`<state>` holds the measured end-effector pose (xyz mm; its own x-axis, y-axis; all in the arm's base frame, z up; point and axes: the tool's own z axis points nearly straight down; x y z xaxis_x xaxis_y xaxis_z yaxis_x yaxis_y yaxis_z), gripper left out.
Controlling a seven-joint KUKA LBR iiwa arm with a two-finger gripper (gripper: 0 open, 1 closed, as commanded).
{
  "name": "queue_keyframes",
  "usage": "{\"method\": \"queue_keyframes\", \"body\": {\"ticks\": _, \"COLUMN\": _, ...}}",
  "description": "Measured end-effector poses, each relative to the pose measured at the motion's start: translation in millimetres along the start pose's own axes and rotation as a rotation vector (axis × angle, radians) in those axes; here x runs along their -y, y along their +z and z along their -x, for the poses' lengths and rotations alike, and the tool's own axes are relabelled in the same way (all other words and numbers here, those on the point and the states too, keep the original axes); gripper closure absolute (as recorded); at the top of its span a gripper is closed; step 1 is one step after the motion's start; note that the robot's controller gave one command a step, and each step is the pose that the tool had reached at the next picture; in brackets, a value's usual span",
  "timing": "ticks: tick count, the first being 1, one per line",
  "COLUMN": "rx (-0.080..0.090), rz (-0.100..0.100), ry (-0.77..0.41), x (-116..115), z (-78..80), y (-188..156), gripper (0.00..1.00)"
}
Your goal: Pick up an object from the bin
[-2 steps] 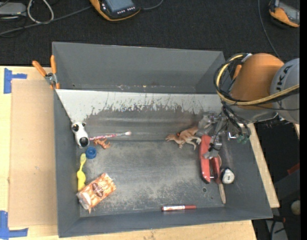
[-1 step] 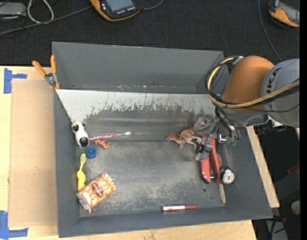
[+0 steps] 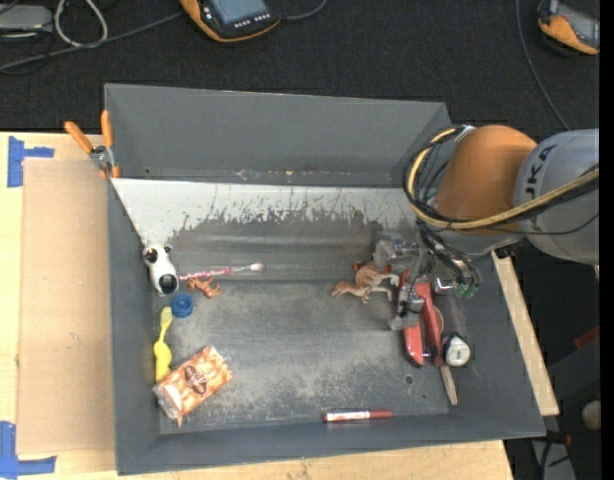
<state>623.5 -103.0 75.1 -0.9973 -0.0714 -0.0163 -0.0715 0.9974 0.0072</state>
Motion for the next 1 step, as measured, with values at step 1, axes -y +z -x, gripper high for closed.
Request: {"method": "queue_keyframes", "body": {"ticks": 1, "rx": -0.002, "rz": -0.006, "ry": 0.296, "x": -2.8, "z": 1.2, "y": 2.2, "gripper": 1.00}}
